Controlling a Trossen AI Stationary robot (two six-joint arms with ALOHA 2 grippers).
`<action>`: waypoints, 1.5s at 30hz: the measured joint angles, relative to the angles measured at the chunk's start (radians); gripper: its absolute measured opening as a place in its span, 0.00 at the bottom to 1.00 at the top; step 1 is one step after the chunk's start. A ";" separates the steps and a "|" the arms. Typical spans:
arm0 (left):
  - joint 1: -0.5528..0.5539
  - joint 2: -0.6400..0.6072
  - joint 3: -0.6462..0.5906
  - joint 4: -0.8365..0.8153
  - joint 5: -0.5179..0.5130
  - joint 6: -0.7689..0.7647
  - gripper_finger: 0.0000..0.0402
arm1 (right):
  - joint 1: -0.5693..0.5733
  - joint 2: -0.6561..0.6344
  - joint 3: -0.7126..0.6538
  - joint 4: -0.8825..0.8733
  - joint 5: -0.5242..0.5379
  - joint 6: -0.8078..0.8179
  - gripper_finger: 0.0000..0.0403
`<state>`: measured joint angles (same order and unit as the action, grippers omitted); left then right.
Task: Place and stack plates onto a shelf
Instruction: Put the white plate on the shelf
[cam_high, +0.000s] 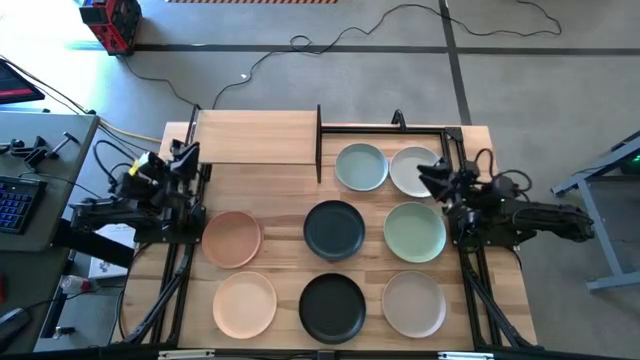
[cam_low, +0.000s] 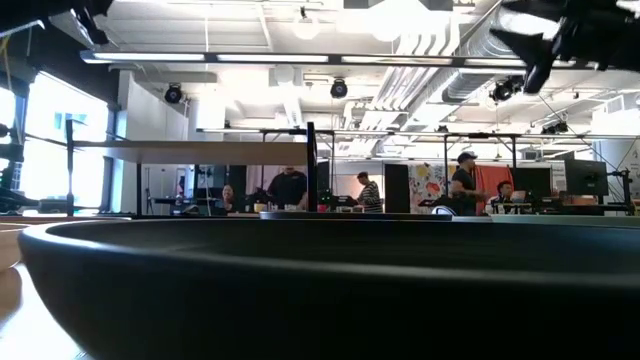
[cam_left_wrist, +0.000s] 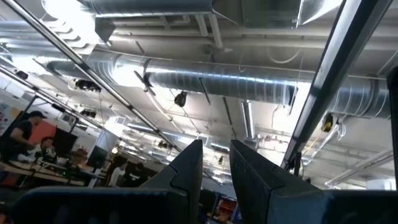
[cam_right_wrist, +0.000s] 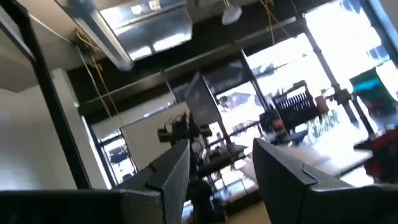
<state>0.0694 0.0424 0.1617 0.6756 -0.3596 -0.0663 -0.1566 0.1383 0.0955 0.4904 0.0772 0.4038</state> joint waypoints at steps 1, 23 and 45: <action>0.000 0.014 0.021 -0.008 0.000 0.005 0.18 | 0.000 0.000 0.020 0.000 0.000 -0.021 0.40; 0.000 0.379 0.454 -0.208 -0.091 0.359 0.18 | -0.001 0.432 0.704 -0.881 0.372 -0.208 0.40; 0.000 0.450 0.475 -0.438 -0.256 0.277 0.18 | -0.038 0.850 0.915 -1.345 0.368 0.066 0.40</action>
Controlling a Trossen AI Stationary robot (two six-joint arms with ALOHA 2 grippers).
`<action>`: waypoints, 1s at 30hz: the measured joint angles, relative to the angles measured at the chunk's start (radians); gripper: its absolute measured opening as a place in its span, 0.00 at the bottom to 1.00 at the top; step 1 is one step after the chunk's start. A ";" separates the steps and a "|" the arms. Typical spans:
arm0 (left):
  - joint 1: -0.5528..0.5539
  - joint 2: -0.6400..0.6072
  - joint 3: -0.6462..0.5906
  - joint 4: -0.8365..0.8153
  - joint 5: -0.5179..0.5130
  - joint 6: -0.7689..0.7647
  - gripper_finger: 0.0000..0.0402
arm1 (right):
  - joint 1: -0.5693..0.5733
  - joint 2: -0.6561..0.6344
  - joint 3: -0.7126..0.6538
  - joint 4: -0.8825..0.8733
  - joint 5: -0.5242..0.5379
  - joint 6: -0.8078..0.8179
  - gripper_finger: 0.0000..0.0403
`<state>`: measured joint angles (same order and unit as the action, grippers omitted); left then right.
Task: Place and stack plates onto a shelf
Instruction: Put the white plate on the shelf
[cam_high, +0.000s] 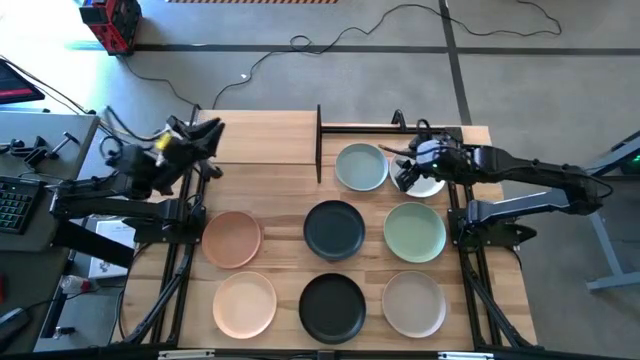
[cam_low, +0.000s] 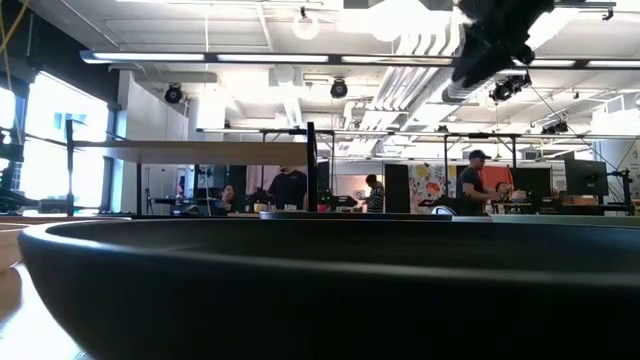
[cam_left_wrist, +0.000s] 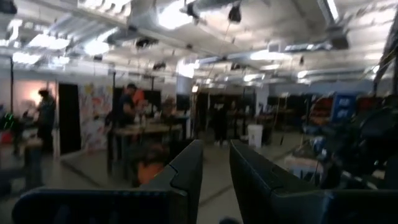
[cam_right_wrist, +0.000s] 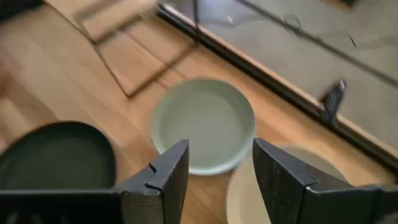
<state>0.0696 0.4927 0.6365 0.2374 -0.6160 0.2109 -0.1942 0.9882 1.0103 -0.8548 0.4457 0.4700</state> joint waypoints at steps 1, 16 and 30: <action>0.000 0.012 0.000 -0.016 -0.015 -0.014 0.18 | -0.011 0.011 0.000 -0.024 -0.005 0.011 0.40; 0.069 0.233 0.000 -0.175 -0.016 -0.279 0.18 | -0.185 0.209 0.000 -0.120 -0.178 0.021 0.40; 0.141 0.396 0.000 -0.212 0.031 -0.428 0.18 | -0.238 0.368 -0.045 -0.157 -0.200 -0.007 0.40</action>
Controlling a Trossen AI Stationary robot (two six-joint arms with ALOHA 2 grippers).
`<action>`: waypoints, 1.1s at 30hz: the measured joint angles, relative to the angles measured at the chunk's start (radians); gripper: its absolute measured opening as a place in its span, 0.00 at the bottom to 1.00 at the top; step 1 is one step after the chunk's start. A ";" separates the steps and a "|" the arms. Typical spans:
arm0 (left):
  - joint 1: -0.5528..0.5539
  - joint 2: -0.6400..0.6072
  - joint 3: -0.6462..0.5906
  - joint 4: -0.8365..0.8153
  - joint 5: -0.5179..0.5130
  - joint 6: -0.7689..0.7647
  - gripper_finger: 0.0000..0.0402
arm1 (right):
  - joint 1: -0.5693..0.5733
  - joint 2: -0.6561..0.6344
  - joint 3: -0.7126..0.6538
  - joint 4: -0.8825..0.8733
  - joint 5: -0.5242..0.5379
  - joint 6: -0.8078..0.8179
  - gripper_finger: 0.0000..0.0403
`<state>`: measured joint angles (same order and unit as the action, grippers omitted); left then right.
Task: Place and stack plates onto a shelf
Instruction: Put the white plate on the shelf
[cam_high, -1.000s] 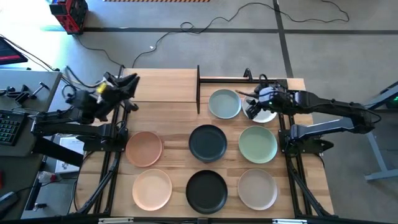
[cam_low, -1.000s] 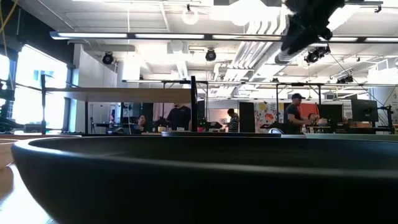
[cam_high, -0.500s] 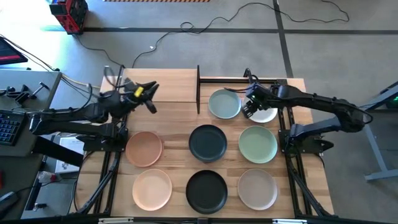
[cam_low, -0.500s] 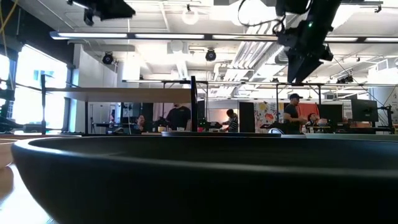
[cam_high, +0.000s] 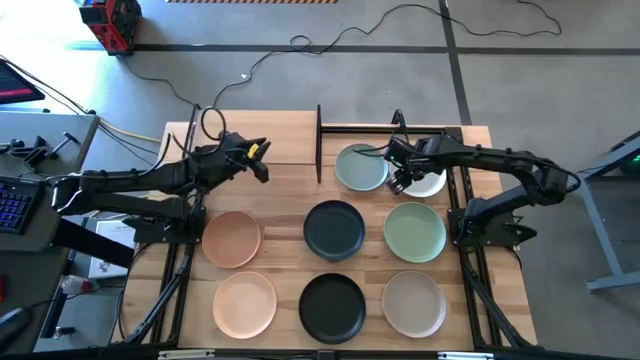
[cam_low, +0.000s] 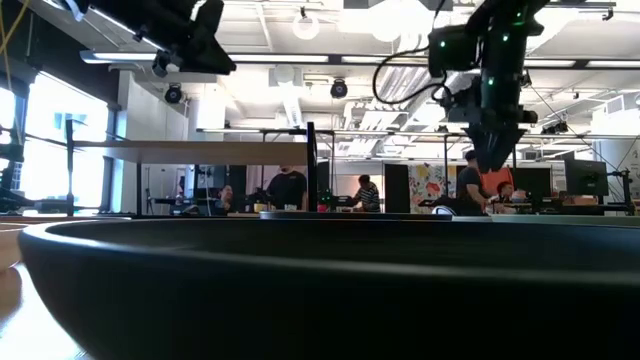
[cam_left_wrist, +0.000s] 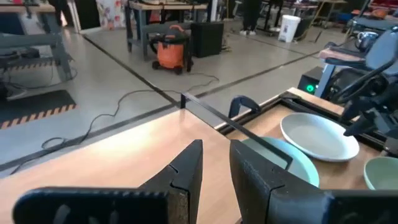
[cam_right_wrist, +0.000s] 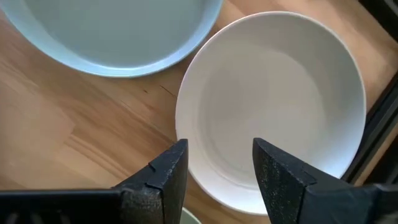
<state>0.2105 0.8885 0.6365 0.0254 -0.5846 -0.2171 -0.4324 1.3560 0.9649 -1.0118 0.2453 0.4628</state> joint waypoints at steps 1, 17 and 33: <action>0.004 0.004 0.000 0.001 0.009 -0.001 0.18 | 0.000 0.011 0.000 0.004 0.000 -0.005 0.40; 0.033 0.025 0.000 0.001 0.028 -0.042 0.18 | 0.001 0.207 0.000 0.035 -0.068 -0.045 0.40; 0.032 0.024 0.000 0.001 0.028 -0.042 0.18 | 0.008 0.283 0.000 0.089 -0.107 -0.063 0.40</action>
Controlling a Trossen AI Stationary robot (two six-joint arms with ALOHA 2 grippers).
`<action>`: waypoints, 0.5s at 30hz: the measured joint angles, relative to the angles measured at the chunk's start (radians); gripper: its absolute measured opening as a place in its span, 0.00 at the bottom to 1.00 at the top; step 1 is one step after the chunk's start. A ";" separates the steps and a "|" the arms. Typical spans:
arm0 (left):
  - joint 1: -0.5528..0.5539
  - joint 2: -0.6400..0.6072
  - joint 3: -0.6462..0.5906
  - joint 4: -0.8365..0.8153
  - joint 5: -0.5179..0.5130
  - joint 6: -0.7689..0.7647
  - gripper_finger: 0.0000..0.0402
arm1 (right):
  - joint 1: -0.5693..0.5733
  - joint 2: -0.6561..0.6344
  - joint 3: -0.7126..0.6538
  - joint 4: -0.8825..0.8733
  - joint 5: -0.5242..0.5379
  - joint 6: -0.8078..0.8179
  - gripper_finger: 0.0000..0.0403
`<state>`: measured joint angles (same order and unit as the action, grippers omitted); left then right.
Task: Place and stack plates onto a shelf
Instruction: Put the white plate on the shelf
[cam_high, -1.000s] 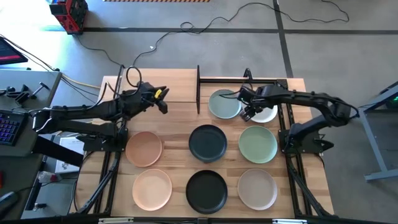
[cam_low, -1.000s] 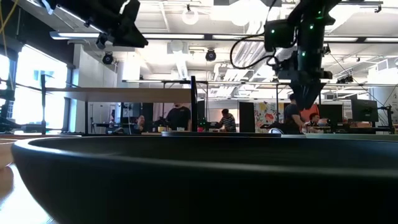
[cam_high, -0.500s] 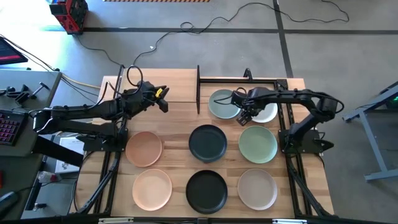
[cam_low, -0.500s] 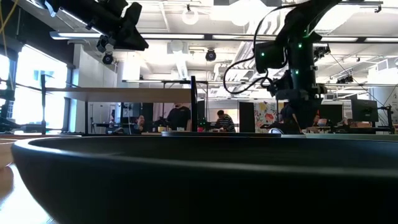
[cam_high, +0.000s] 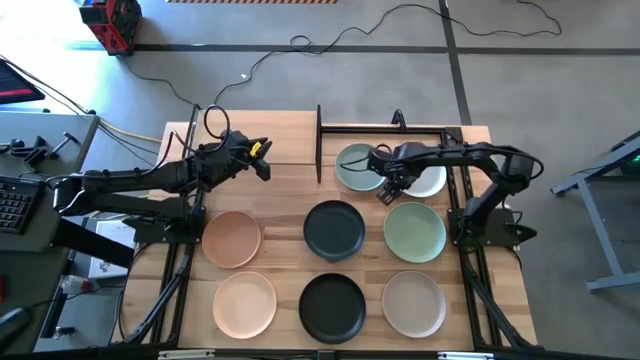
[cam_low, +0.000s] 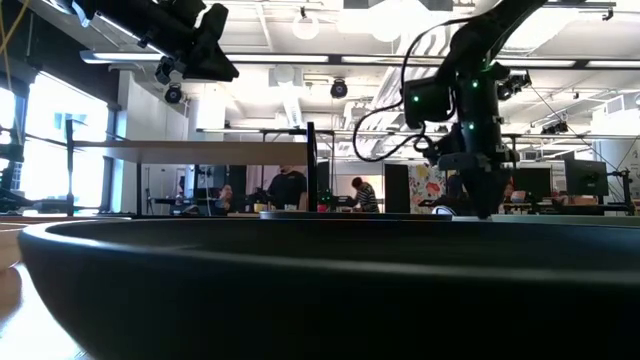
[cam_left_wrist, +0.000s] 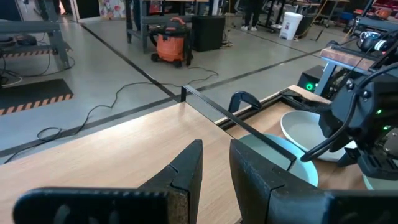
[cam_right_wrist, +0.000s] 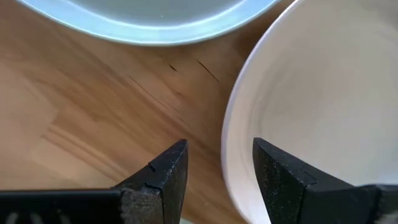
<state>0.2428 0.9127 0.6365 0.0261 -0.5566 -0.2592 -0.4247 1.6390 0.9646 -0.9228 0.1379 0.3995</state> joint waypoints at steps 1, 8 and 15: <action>0.000 0.000 0.000 0.000 0.000 0.000 0.18 | 0.000 0.009 0.000 0.001 0.000 -0.002 0.40; 0.000 0.000 0.000 0.000 0.000 0.000 0.18 | 0.002 0.042 0.000 0.016 0.004 -0.016 0.40; 0.000 0.000 0.000 0.000 0.000 0.000 0.18 | 0.002 0.077 0.000 0.031 0.007 -0.016 0.40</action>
<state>0.2428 0.9127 0.6365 0.0257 -0.5568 -0.2592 -0.4227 1.7163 0.9642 -0.8919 0.1452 0.3840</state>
